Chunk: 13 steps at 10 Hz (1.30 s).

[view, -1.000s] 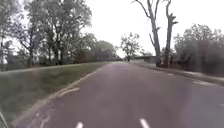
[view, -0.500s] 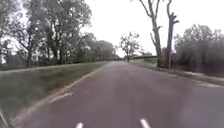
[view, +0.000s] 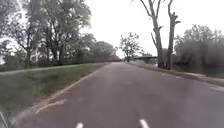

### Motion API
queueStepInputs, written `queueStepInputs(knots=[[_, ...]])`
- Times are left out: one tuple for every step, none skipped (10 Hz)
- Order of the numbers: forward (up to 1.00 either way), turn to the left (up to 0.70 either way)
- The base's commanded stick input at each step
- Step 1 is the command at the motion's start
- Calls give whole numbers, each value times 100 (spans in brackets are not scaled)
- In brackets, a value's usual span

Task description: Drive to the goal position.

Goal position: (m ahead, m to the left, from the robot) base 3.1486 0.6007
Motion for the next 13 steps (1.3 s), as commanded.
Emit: queueStepInputs(knots=[[70,0],[70,0],[70,0],[70,0],[70,0],[70,0],[70,0],[70,0],[70,0],[70,0],[70,0],[70,0],[70,0]])
